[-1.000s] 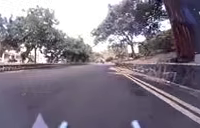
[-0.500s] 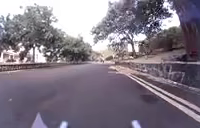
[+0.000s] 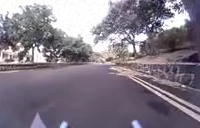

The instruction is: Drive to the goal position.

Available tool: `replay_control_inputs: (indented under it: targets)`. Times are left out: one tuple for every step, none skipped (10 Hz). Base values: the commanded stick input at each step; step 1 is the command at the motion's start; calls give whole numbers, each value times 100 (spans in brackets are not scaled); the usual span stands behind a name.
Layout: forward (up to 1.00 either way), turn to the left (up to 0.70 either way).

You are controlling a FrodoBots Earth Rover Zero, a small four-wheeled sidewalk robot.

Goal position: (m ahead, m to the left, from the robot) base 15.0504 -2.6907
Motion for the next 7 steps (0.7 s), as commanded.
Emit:
replay_control_inputs:
  targets:
    - [70,0]
    - [70,0]
    - [70,0]
    - [70,0]
    - [70,0]
    - [70,0]
    - [70,0]
